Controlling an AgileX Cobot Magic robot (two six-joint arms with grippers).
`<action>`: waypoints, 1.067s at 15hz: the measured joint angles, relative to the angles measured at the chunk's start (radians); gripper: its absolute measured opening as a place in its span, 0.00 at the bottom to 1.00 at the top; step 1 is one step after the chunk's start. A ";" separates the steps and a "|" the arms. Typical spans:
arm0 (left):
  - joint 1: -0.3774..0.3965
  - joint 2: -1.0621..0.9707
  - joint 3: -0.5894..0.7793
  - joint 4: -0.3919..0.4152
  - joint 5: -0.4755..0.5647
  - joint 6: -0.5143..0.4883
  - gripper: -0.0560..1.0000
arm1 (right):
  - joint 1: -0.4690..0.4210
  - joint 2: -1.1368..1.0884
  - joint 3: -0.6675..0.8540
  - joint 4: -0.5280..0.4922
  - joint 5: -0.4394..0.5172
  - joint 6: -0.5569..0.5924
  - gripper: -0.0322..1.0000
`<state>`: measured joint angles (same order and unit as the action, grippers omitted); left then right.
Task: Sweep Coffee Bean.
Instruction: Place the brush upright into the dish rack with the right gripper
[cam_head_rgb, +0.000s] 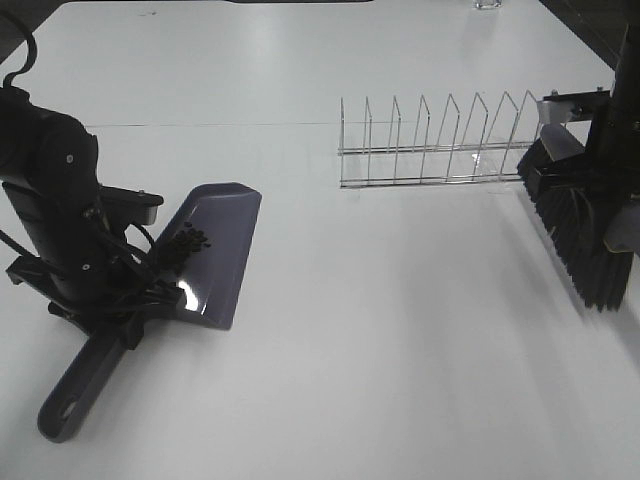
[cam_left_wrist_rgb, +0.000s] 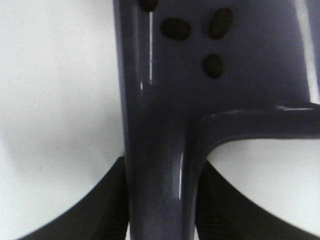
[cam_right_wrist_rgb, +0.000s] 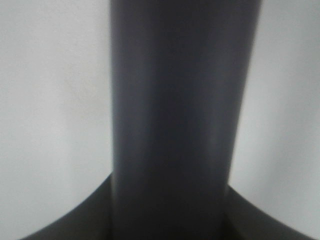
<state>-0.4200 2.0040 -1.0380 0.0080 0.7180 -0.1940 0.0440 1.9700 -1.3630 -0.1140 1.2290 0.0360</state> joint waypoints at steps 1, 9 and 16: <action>0.000 0.000 0.000 -0.008 0.000 0.000 0.36 | -0.034 0.051 -0.007 0.021 0.000 -0.008 0.32; 0.000 0.000 0.000 -0.008 0.001 0.000 0.36 | -0.047 0.213 -0.227 0.032 -0.013 -0.075 0.32; 0.000 0.000 0.000 -0.008 0.001 0.000 0.36 | -0.048 0.372 -0.501 0.038 0.012 -0.099 0.32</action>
<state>-0.4200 2.0040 -1.0380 0.0000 0.7190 -0.1940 -0.0040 2.3420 -1.8640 -0.0760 1.2410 -0.0630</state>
